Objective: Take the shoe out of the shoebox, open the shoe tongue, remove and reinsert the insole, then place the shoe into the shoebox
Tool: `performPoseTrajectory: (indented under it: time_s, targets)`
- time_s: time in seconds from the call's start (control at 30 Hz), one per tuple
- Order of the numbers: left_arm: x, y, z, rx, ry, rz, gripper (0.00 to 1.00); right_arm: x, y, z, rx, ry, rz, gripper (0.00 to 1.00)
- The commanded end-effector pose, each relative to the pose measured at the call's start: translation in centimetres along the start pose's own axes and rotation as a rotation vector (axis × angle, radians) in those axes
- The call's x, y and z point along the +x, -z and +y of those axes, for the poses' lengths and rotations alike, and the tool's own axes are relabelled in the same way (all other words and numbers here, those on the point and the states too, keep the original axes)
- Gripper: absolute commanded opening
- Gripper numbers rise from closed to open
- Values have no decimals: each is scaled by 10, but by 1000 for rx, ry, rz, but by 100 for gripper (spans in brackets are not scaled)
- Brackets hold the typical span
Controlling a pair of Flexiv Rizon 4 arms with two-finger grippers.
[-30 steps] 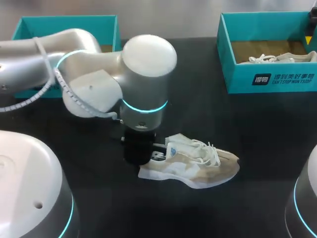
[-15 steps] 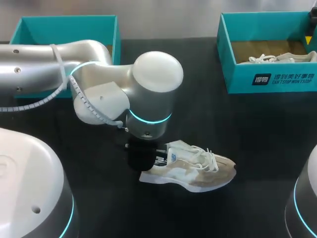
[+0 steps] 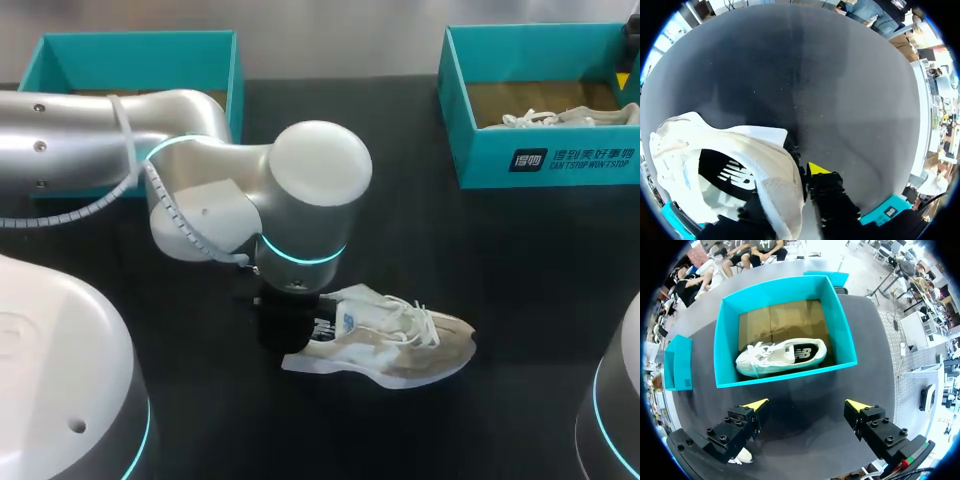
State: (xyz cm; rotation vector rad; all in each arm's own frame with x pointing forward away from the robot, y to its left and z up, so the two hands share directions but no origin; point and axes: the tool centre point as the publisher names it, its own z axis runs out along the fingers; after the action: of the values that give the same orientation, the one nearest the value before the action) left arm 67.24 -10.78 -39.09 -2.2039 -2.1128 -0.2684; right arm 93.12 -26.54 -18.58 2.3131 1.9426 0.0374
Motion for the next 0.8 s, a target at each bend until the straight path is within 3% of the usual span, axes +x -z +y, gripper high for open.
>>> performPoseTrajectory:
  time_s: [0.03,0.07,0.1,0.27,0.6,0.8]
  targets:
    - [1,-4,-1,-3,-4,-17,84,0,0,0,0,0,0,100]
    - [1,-3,-1,-2,-4,-31,98,0,0,0,0,0,0,100]
    - [2,-2,-1,-4,-4,-34,100,0,0,0,0,0,0,100]
    - [7,13,0,-25,5,-82,100,0,0,0,0,0,0,100]
    - [24,73,2,-89,86,-231,100,0,0,0,0,0,0,100]
    - [45,100,2,-43,238,-383,100,0,0,0,0,0,0,100]
